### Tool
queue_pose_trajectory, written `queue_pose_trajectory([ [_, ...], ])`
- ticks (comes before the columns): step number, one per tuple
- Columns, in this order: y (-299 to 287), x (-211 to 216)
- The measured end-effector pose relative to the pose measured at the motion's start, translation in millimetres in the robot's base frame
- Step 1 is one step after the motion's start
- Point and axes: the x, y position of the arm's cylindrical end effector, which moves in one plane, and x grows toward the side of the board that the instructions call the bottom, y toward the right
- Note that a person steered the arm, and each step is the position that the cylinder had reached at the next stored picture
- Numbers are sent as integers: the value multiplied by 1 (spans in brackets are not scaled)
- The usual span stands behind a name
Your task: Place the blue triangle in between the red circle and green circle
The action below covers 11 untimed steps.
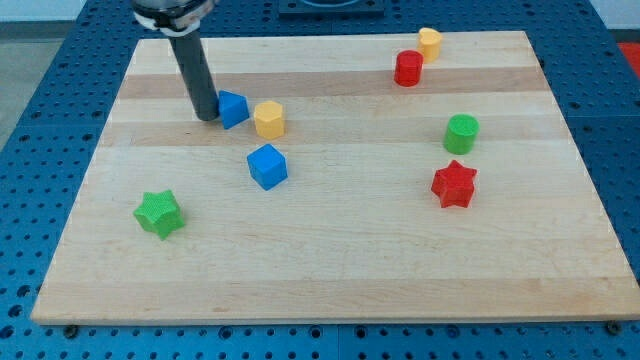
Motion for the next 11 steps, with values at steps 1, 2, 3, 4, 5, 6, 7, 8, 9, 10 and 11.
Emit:
queue_pose_trajectory([
  [1, 32, 0],
  [2, 63, 0],
  [3, 90, 0],
  [4, 102, 0],
  [5, 102, -5],
  [6, 103, -28],
  [7, 103, -28],
  [8, 103, -32],
  [9, 105, -43],
  [10, 112, -46],
  [11, 131, -46],
])
